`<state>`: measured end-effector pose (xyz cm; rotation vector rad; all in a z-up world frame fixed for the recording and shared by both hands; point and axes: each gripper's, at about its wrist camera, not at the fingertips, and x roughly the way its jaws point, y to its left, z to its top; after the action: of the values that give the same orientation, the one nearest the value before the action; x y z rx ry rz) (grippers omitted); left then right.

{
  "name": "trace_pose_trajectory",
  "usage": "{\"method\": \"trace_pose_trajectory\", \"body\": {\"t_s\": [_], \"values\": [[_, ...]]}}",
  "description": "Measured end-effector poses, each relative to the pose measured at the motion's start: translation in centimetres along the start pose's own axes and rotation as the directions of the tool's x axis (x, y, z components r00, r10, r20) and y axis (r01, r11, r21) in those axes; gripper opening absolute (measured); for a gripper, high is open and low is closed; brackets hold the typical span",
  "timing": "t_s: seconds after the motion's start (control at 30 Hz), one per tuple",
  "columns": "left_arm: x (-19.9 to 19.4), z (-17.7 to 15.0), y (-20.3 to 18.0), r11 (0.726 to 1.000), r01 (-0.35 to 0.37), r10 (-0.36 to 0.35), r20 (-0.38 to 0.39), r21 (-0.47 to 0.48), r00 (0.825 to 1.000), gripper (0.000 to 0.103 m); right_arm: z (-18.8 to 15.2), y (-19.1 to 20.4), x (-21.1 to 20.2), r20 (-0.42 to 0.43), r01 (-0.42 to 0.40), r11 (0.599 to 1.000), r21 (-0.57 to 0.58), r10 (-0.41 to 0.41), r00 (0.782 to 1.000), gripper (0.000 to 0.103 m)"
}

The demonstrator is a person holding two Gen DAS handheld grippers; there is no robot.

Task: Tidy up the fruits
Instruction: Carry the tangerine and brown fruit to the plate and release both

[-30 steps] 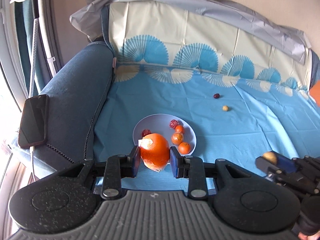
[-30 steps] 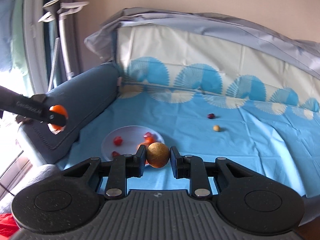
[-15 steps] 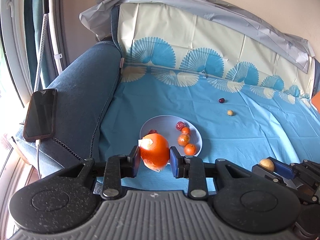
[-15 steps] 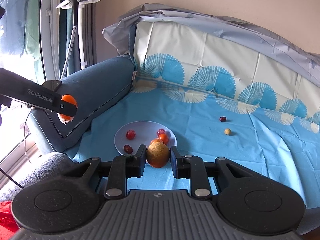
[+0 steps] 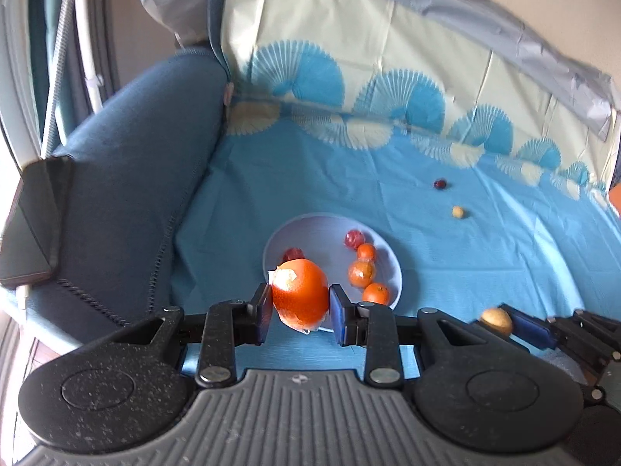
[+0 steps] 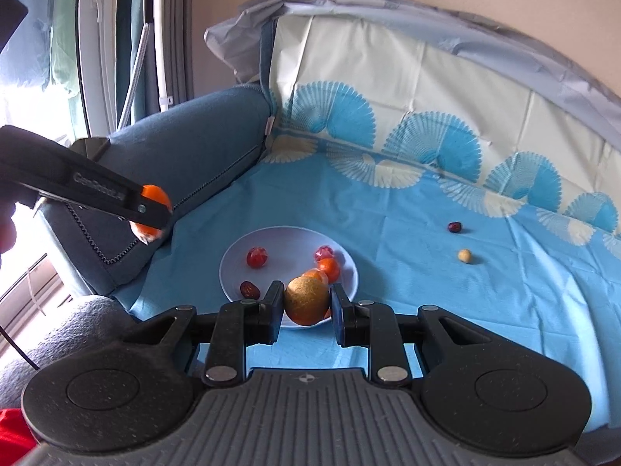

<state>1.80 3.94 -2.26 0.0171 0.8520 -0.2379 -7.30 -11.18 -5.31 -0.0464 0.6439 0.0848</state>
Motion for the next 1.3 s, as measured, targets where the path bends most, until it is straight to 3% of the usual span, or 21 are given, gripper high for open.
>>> {"method": "trace_pose_trajectory", "body": {"t_s": [0.37, 0.67, 0.87, 0.9, 0.97, 1.0, 1.03, 1.07, 1.1, 1.17, 1.3], "values": [[8.1, 2.5, -0.5, 1.000, -0.004, 0.005, -0.090, 0.014, 0.996, 0.034, 1.7, -0.8, 8.8, -0.067, -0.048, 0.998, 0.027, 0.050, 0.997, 0.027], [14.6, 3.8, -0.7, 0.999, -0.002, 0.007, -0.144, 0.035, 0.990, 0.034, 0.8, -0.5, 16.1, -0.175, -0.073, 0.997, -0.002, 0.071, 0.982, 0.027], [17.6, 3.8, -0.6, 0.998, -0.010, 0.022, -0.187, 0.066, 0.982, 0.035, 0.3, -0.5, 18.8, -0.213, -0.072, 0.997, -0.013, 0.068, 0.975, 0.027], [17.8, 3.7, -0.7, 0.997, -0.014, 0.027, -0.189, 0.069, 0.982, 0.037, 0.2, -0.5, 19.0, -0.215, -0.071, 0.997, -0.017, 0.066, 0.974, 0.027], [17.9, 3.9, -0.6, 0.997, -0.011, 0.023, -0.173, 0.070, 0.985, 0.059, 0.3, -0.6, 19.5, -0.217, -0.072, 0.997, -0.023, 0.065, 0.974, 0.028], [17.6, 4.0, -0.6, 0.998, -0.004, 0.014, -0.154, 0.069, 0.988, 0.086, 0.5, -0.7, 19.7, -0.215, -0.075, 0.997, -0.023, 0.068, 0.974, 0.033], [17.1, 4.1, -0.5, 0.998, -0.010, 0.019, -0.131, 0.066, 0.991, 0.103, 0.6, -0.7, 19.7, -0.221, -0.078, 0.997, -0.028, 0.070, 0.973, 0.048], [16.4, 4.1, -0.5, 0.998, -0.022, 0.028, -0.106, 0.063, 0.994, 0.103, 0.8, -0.8, 19.5, -0.223, -0.077, 0.996, -0.034, 0.068, 0.972, 0.059], [15.7, 4.1, -0.4, 0.998, -0.020, 0.026, -0.089, 0.065, 0.996, 0.103, 1.0, -0.8, 19.2, -0.218, -0.069, 0.997, -0.042, 0.058, 0.974, 0.063], [14.6, 4.0, -0.2, 0.997, -0.013, 0.022, -0.108, 0.079, 0.994, 0.103, 1.3, -0.8, 18.5, -0.227, -0.060, 0.996, -0.059, 0.045, 0.973, 0.080], [10.8, 2.4, 0.7, 0.999, -0.035, 0.038, -0.112, 0.032, 0.993, 0.103, 1.0, -1.1, 15.2, -0.252, -0.063, 0.997, -0.038, 0.052, 0.966, 0.091]]}}
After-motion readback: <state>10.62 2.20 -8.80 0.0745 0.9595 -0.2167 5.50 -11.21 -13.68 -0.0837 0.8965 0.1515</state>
